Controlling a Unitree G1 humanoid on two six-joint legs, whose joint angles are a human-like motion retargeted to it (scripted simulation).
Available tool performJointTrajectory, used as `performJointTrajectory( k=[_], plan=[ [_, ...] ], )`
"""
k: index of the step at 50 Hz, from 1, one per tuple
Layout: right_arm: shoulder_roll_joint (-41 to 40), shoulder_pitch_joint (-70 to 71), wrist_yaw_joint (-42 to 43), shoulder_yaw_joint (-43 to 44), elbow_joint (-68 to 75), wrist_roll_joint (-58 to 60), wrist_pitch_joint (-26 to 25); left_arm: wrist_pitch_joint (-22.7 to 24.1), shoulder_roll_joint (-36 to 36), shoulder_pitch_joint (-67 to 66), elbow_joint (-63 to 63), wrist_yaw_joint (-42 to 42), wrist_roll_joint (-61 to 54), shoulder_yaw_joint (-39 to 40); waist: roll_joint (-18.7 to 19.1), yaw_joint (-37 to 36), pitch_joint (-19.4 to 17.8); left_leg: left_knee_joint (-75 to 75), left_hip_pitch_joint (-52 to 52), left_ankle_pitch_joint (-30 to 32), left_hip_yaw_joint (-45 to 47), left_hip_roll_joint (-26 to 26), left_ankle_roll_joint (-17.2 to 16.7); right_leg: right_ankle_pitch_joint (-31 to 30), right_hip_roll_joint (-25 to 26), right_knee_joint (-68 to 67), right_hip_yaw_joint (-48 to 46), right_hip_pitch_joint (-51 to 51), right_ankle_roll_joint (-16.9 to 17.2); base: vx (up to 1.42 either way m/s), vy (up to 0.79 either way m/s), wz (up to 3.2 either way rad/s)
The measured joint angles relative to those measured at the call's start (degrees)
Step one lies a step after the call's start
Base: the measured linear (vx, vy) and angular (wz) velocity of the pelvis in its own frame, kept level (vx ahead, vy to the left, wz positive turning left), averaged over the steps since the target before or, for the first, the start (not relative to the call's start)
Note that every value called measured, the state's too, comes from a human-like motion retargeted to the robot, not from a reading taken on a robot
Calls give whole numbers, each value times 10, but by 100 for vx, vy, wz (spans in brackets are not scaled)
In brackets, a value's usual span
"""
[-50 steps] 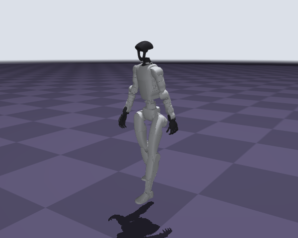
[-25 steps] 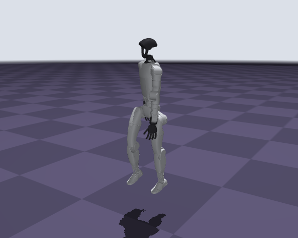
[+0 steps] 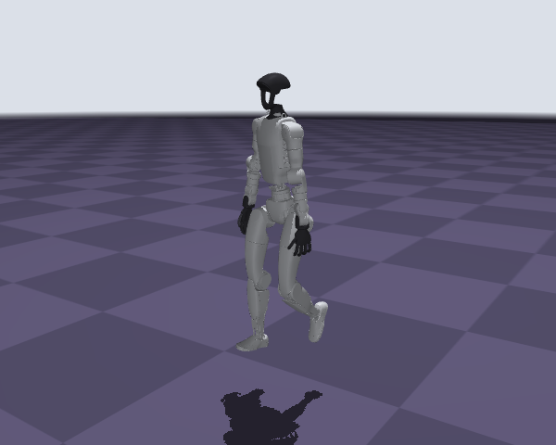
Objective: Stand up
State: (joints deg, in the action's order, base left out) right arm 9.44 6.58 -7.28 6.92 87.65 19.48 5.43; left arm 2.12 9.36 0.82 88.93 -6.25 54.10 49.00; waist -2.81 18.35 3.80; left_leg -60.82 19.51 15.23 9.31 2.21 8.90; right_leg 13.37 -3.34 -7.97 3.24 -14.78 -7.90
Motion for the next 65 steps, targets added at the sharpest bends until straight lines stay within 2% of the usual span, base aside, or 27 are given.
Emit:
performJointTrajectory(
  k=[3,8,12,15,17,18,20,23,25,26,27,29,33,35,39,42,45,48,50,52,53,55,57,58,60,62,65],
  plan=[
    [1,32,17,-8,-31,8,11,2,10,-33,16,0,-16,26,-4,-24,-10,57,63,-46,-57,38,-74,16,1,6,19,34,12,71,-18,-49],
    [0,55,35,-7,-73,-2,39,-3,25,-85,54,4,-20,56,28,-45,-16,328,86,-59,-80,-16,-134,57,32,19,2,96,15,73,-17,2],
    [-2,66,36,-4,-76,-1,44,-13,37,-113,82,4,-20,81,60,-44,-34,561,77,-33,-92,-59,-191,90,76,19,19,154,21,79,-15,4],
    [-4,61,32,-6,-63,0,41,-15,36,-129,85,2,-19,102,49,-54,-24,626,93,-45,-55,-70,-221,98,66,16,39,179,42,71,-15,-37],
    [-8,51,24,-10,-52,4,37,-14,36,-135,85,-1,-25,112,38,-68,-17,602,92,-43,-45,-75,-205,74,61,3,65,190,62,113,-13,-83],
    [-9,44,19,-11,-47,7,34,-15,37,-134,85,-3,-29,114,33,-72,-15,581,88,-58,-44,-74,-194,52,58,-4,72,195,74,91,-10,-71],
    [-10,25,9,-12,-37,14,28,-19,38,-131,85,-3,-34,117,29,-74,-8,561,81,-40,-20,-74,-192,-8,58,-22,74,203,97,86,-9,-42],
    [-14,-17,-4,-16,-21,28,16,-27,41,-119,85,-4,-43,112,30,-53,13,523,83,-63,-56,-66,-167,-181,58,-92,49,186,136,89,-9,-18],
    [-14,-43,-7,-23,-12,26,11,-31,43,-101,85,-4,-55,98,40,-39,2,509,63,-84,-82,-74,-158,-295,85,-194,57,151,183,90,-3,-12],
    [-12,-51,-9,-26,-7,20,10,-32,44,-86,81,-3,-59,86,53,-25,-7,503,51,-95,-78,-87,-155,-308,84,-260,27,116,190,84,-1,21],
    [-10,-60,-13,-29,-3,15,8,-35,46,-71,76,-2,-62,73,64,-14,-13,498,40,-106,-70,-100,-153,-302,88,-319,7,82,195,82,-2,17],
    [-6,-78,-21,-22,-1,11,2,-43,49,-35,63,3,-60,46,77,-11,-12,495,21,-122,-48,-113,-150,-223,113,-400,8,18,188,79,-2,-23],
    [-5,-116,-26,14,-16,4,3,-52,48,57,18,19,-41,-5,78,-5,-20,513,-35,-142,-30,-107,-146,-94,179,-449,37,-99,182,73,-2,18],
    [-4,-131,-22,25,-21,-11,6,-41,38,96,-17,26,-43,-31,81,18,-28,527,-66,-151,-43,-98,-139,-43,169,-434,14,-159,153,76,-3,91],
    [1,-147,-20,33,-28,-21,9,-2,26,155,-82,35,-60,-63,73,59,-32,556,-130,-167,-39,-63,-95,21,134,-316,-17,-237,65,83,-8,61],
    [4,-146,-22,37,-24,-25,5,18,21,195,-116,40,-65,-81,61,78,-34,566,-176,-177,-45,-42,-78,20,127,-183,-1,-267,7,80,-13,41],
    [4,-142,-25,47,-15,-26,0,30,15,223,-131,45,-66,-99,53,82,-32,567,-219,-184,-55,-23,-63,-34,109,-38,6,-270,-27,87,-20,34],
    [3,-152,-23,51,-15,-26,2,34,-2,231,-129,42,-78,-109,69,88,-27,551,-248,-176,-80,-26,-56,-14,102,8,-16,-251,-53,94,-23,55],
    [9,-142,-26,54,-13,-25,1,37,-14,241,-119,22,-100,-103,75,92,-11,530,-242,-151,-87,-3,-36,-13,82,-18,-2,-256,-71,93,-19,54],
    [6,-142,-28,58,-5,-22,0,38,-26,228,-107,3,-117,-95,71,89,-2,494,-257,-113,-91,4,-29,-37,65,-30,-59,-226,-68,105,-47,46],
    [5,-138,-29,60,0,-22,0,38,-33,218,-103,-7,-123,-90,68,86,1,471,-259,-82,-93,14,-24,-47,81,-32,12,-220,-58,106,-46,55],
    [4,-125,-33,69,12,-24,-2,40,-50,193,-94,-19,-134,-89,60,81,-4,383,-248,-1,-93,25,-26,-55,68,-70,14,-208,-46,98,-36,64],
    [5,-105,-30,65,20,-23,-5,41,-51,163,-75,-26,-140,-82,51,69,-7,247,-204,76,-82,44,-63,-35,80,-80,76,-173,-35,87,-31,-4],
    [5,-94,-26,61,22,-23,-4,39,-47,147,-63,-28,-136,-77,44,55,-5,173,-172,83,-54,40,-82,-21,76,-81,79,-153,-26,86,-30,-71],
    [6,-72,-18,50,21,-23,-1,30,-38,114,-44,-30,-117,-69,30,22,2,52,-107,96,-21,45,-64,-5,44,-79,48,-119,-4,87,-28,-91],
    [8,-42,-13,37,16,-17,0,23,-26,80,-32,-27,-87,-55,23,9,4,-26,-52,9,-38,64,-43,14,39,-71,56,-85,20,101,-31,-41],
    [8,-1,-1,24,-4,6,1,18,-11,24,-15,-15,-45,-25,17,-7,-2,-66,21,-59,-57,63,-47,23,24,-53,42,-31,52,82,-24,-44]
  ],
)
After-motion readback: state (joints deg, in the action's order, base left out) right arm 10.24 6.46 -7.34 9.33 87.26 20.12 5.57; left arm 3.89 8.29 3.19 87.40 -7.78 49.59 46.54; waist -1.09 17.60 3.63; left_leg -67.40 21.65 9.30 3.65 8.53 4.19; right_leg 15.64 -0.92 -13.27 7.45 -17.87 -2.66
